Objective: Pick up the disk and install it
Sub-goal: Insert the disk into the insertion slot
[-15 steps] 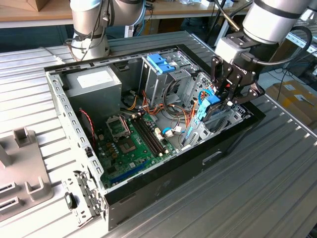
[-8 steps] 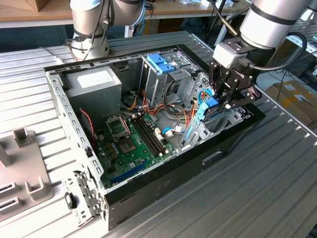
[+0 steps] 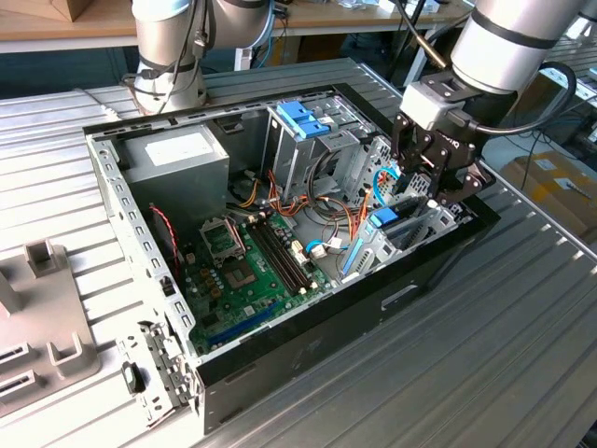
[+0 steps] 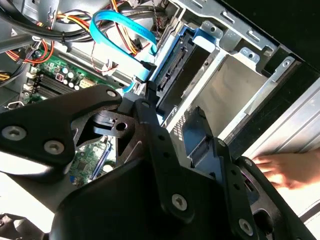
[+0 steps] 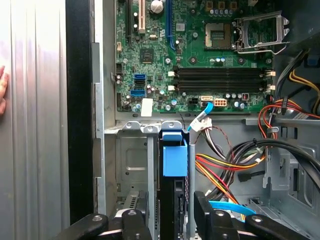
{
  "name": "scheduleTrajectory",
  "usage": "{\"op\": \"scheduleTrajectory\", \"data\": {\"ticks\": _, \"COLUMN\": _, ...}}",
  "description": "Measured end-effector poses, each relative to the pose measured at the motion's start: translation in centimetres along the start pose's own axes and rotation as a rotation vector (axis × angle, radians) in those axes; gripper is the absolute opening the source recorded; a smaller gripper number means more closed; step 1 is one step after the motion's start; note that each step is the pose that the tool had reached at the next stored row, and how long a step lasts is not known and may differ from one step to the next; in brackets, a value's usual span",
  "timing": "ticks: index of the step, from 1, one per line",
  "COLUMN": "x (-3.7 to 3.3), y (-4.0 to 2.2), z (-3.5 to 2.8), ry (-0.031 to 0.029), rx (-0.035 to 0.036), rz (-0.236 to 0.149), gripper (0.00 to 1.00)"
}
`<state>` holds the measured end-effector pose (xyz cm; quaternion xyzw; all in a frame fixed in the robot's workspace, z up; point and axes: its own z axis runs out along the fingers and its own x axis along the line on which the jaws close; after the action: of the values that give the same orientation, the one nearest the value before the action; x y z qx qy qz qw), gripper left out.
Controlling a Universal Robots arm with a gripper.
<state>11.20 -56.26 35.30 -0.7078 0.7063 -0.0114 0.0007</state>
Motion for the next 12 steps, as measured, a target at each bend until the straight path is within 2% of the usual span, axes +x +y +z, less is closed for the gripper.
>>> {"op": "scheduleTrajectory", "data": {"ticks": 4, "x": 0.0, "y": 0.0, "z": -0.08, "ry": 0.0004, "rx": 0.0, "rz": 0.0, "gripper": 0.49}}
{"op": "scheduleTrajectory", "data": {"ticks": 8, "x": 0.0, "y": -0.01, "z": -0.64, "ry": 0.0007, "rx": 0.0, "rz": 0.0, "gripper": 0.49}}
{"op": "scheduleTrajectory", "data": {"ticks": 12, "x": 0.0, "y": -0.01, "z": -0.65, "ry": 0.0009, "rx": 0.0, "rz": 0.0, "gripper": 0.49}}
